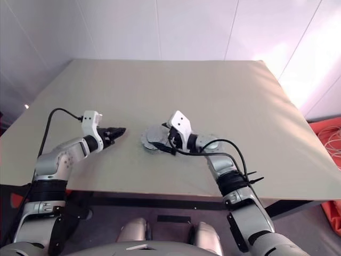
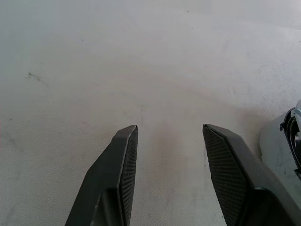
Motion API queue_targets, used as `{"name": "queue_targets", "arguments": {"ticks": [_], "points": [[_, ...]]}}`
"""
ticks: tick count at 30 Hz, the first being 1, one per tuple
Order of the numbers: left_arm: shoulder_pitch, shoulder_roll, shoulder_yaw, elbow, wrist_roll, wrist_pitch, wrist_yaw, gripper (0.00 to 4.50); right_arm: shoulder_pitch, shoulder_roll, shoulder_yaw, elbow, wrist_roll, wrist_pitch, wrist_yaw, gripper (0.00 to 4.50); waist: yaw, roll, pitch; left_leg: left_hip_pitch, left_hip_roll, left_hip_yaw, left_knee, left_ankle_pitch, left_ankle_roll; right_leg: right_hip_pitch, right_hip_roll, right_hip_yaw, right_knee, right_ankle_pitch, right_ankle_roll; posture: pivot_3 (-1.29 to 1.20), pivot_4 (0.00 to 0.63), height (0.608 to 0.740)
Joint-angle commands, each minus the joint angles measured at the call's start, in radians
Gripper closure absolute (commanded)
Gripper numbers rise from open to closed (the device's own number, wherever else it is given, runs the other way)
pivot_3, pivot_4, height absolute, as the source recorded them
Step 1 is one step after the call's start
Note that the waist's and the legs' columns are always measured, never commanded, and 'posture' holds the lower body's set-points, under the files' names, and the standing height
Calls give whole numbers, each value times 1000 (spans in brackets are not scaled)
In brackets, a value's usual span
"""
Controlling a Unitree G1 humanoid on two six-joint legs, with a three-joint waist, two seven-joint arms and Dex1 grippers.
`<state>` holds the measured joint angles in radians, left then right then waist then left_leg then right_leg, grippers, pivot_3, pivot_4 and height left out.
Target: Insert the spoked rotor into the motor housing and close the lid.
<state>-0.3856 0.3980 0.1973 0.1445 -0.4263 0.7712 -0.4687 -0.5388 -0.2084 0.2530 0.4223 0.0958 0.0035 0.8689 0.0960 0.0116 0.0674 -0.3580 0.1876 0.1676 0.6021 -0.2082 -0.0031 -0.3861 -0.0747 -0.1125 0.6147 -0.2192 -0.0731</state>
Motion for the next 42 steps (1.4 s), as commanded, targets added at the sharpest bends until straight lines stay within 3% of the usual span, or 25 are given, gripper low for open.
{"name": "queue_targets", "arguments": {"ticks": [1, 19, 24, 25, 42], "points": [[-24, 5, 4, -15, 0, -23, -4, 2180, -42, 16, -2, 31, -25, -37, -23, 66, 0, 0, 0, 0, 0, 0, 0, 0, 0, 0, 0, 0, 0, 0, 0, 0, 0, 740], [-18, 23, 9, -33, 8, -16, -2, 2180, -58, 63, 26, 130, -87, -63, -32, 66, -1, 0, 0, 1, 0, 0, 0, 0, 0, 0, 0, 0, 0, 0, 0, 0, 0, 740], [-15, 19, 8, -27, 12, -24, 0, 2180, -61, 61, 16, 140, -79, -53, -22, 1303, -1, 0, 0, 1, 0, 0, 0, 0, 0, 1, 0, 0, 1, 0, 0, 0, 0, 740], [-13, 19, 8, -25, 13, -26, 0, 2180, -58, 62, 11, 132, -64, -35, -8, 1370, -2, 0, 0, 2, 0, 0, 0, 0, 0, 1, 0, 0, 1, 0, 0, 0, 0, 740], [-36, 19, -2, -6, 19, -34, -7, 2180, -68, 81, -14, 56, 7, 122, 76, 1370, -1, 0, 0, 2, 0, 0, 0, -1, 1, 1, 0, 1, 0, 0, 0, 0, 0, 740]]}}
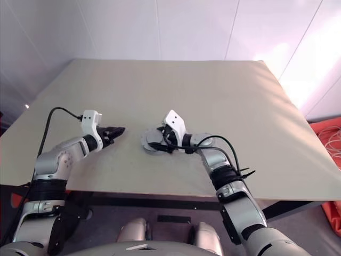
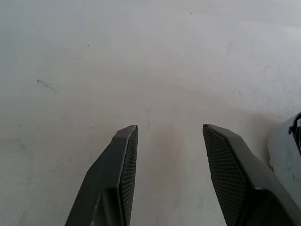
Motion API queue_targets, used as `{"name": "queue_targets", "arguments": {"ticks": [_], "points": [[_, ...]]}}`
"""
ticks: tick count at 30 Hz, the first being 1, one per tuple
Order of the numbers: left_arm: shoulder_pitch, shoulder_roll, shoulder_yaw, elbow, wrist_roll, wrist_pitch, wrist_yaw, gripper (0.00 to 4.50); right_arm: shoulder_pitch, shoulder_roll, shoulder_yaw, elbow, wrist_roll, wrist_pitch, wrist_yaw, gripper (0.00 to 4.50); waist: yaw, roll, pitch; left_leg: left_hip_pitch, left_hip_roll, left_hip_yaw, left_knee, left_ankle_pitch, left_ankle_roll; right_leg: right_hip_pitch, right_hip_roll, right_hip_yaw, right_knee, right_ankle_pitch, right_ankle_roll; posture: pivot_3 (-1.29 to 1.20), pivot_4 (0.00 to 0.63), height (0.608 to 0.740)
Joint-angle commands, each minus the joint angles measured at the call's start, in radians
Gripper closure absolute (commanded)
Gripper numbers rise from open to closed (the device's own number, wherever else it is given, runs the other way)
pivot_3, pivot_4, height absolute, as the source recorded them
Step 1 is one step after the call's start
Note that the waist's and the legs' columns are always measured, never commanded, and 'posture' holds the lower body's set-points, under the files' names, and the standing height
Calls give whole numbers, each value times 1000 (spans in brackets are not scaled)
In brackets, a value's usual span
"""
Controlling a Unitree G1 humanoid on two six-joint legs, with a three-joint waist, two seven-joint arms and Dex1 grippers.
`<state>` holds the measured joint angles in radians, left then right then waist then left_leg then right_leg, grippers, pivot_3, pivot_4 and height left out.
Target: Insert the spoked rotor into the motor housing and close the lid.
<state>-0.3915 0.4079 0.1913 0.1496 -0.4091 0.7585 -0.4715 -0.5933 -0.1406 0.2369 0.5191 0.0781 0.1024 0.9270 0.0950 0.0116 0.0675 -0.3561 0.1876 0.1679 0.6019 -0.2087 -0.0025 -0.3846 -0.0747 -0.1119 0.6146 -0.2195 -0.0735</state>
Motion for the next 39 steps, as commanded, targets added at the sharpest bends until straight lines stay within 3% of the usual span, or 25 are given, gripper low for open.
{"name": "queue_targets", "arguments": {"ticks": [1, 22, 39], "points": [[-31, 9, 4, -10, 2, -22, -4, 2180, -14, 14, 1, -44, 26, 29, 18, 1370, 0, 0, 0, 0, 0, 0, 0, 0, 0, 0, 0, 0, 0, 0, 0, 0, 0, 740], [-33, 0, 5, -9, 2, -31, 6, 2180, -41, -21, 61, 30, -76, -15, -13, 1370, 0, 0, 0, 5, 0, 1, -1, 0, -1, 3, 0, 1, 0, 0, 0, 0, 0, 740], [-30, -25, 6, -4, 1, -46, 18, 2180, -84, -21, 7, -63, 1, 216, 6, 1370, 1, 0, 0, 5, 0, 1, -1, 0, 0, 3, 0, 1, 0, 0, 0, 0, 0, 740]]}}
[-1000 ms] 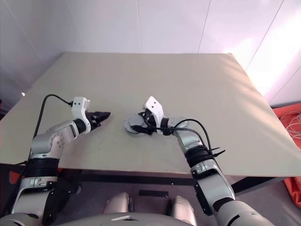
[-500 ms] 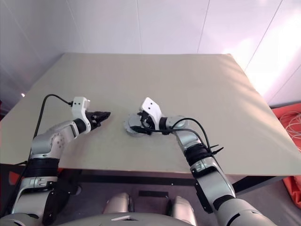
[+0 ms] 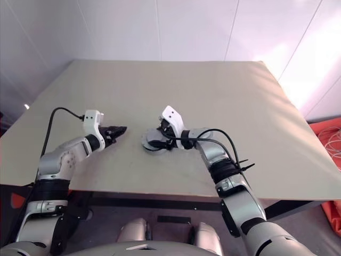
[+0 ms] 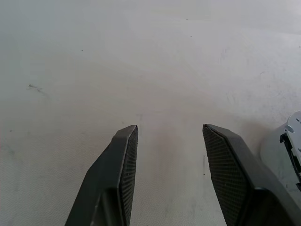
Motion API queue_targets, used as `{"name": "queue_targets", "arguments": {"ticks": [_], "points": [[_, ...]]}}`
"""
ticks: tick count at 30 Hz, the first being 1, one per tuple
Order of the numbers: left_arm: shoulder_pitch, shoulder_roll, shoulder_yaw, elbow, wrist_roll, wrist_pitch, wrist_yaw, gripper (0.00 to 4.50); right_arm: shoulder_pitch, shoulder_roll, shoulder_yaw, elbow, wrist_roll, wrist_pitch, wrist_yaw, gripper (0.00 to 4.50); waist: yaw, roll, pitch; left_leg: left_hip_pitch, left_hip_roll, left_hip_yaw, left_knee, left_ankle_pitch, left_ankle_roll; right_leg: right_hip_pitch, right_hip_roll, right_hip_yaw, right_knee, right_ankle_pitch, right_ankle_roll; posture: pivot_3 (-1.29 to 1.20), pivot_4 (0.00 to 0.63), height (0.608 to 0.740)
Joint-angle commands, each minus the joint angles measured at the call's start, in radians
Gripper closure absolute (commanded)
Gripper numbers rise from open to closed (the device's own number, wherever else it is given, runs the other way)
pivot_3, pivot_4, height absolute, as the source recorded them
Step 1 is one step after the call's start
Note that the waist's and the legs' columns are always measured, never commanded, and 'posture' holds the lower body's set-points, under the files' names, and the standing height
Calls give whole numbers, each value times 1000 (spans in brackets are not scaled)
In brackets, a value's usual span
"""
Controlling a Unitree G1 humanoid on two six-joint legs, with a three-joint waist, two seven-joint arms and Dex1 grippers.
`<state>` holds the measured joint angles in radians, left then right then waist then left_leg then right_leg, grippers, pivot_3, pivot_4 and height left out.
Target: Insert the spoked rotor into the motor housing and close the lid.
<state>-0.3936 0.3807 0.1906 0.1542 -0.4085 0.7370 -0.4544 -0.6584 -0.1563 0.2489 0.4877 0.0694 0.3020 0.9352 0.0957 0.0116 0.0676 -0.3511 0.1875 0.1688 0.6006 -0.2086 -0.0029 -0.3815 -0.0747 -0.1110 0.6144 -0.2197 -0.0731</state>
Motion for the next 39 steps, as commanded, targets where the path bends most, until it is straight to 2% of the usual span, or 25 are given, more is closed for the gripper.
{"name": "queue_targets", "arguments": {"ticks": [1, 17, 32, 39], "points": [[-28, 3, 6, -8, 1, -25, 1, 2180, -18, -6, -5, -32, 9, 17, -2, 1370, 0, 0, 0, 0, 0, 0, 0, 0, 0, 0, 0, 0, 0, 0, 0, 0, 0, 740], [-38, 17, 4, 6, 4, -31, -12, 2180, 1, -35, 22, -33, -16, -29, 6, 1370, 1, 0, 0, 0, 0, 0, -3, 0, 0, 0, 0, 0, -3, 0, 0, 0, 0, 740], [-38, 25, 6, 3, 3, -23, -14, 2180, -2, -49, -41, -150, 107, 20, 67, 1370, 1, 0, 0, -5, 0, 0, -3, 0, 0, -4, 0, 0, -4, 0, 0, 0, 0, 740], [-42, 26, 2, 6, 5, -22, -16, 2180, 7, -58, -19, -119, 81, -15, 57, 1370, 1, 0, 0, -8, 0, 1, -3, 1, -1, -6, 0, 0, -4, 0, 0, 0, 0, 740]]}}
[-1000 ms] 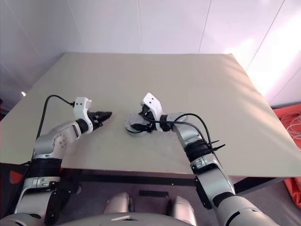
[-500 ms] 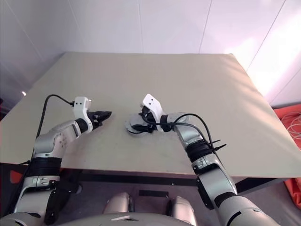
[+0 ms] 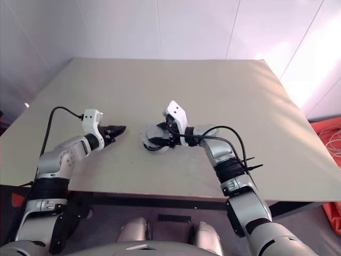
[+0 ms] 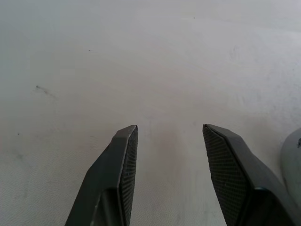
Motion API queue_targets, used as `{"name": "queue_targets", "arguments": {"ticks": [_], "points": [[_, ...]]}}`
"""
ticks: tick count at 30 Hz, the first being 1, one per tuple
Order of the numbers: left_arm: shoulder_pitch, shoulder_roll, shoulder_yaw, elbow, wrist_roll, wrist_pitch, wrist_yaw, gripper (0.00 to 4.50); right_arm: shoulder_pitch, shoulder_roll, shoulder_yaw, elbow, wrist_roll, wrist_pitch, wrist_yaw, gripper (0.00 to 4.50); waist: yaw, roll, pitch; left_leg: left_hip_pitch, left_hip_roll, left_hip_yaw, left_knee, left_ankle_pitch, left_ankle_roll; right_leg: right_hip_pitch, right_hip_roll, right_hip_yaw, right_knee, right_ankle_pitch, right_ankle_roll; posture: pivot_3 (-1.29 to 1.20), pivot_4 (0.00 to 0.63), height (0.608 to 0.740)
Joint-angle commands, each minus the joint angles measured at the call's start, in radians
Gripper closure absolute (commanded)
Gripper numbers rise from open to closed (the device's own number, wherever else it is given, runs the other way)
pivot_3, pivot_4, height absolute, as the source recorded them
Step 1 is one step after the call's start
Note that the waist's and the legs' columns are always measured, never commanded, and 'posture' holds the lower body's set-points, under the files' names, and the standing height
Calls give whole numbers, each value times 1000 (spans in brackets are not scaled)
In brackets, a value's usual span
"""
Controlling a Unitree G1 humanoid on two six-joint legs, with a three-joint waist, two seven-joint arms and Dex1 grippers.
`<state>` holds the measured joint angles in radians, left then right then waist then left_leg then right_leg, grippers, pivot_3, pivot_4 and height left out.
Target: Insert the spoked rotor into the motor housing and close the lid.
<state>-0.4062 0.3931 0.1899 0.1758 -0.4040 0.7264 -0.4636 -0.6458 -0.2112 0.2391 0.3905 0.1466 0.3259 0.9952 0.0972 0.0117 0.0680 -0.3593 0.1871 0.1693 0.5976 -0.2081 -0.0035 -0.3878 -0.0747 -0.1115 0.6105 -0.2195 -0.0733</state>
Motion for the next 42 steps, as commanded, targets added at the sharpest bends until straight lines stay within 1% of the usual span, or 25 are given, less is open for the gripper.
{"name": "queue_targets", "arguments": {"ticks": [1, 5, 12, 29, 37, 42], "points": [[-30, 13, 3, -15, 1, -12, -7, 2180, -4, -3, -6, -14, 0, -42, -3, 1370, 0, 0, 0, 0, 0, 0, 0, 0, 0, 0, 0, 0, 0, 0, 0, 0, 0, 740], [-31, 15, 5, -15, 0, -11, -7, 2180, -2, -13, 10, 30, -39, -66, -23, 1370, 0, 0, 0, 0, 0, 0, 0, 0, 0, 0, 0, 0, 0, 0, 0, 0, 0, 740], [-30, 17, 5, -12, 5, -13, -9, 2180, -4, -17, 11, 46, -52, -85, -27, 1370, 0, 0, 0, 0, 0, 0, 0, 0, 0, 0, 0, 0, 0, 0, 0, 0, 0, 740], [-49, 13, 1, 8, 18, -21, -16, 2180, 2, -32, -10, 17, -7, -70, 27, 1370, 0, 0, 0, -1, 0, 0, 0, 0, 0, 0, 0, 0, 0, 0, 0, 0, 0, 740], [-51, 14, 1, 7, 20, -20, -17, 2180, -13, -17, 14, 87, -56, -130, -16, 1370, 0, 0, 0, -1, 0, 0, 0, 0, 0, 0, 0, 0, 0, 0, 0, 0, 0, 740], [-51, 18, 6, 5, 20, -21, -18, 2180, -15, -11, 23, 123, -71, -160, -13, 1370, 0, 0, 0, 1, 0, 0, 1, 0, 0, 0, 0, 0, 1, 0, 0, 0, 0, 740]]}}
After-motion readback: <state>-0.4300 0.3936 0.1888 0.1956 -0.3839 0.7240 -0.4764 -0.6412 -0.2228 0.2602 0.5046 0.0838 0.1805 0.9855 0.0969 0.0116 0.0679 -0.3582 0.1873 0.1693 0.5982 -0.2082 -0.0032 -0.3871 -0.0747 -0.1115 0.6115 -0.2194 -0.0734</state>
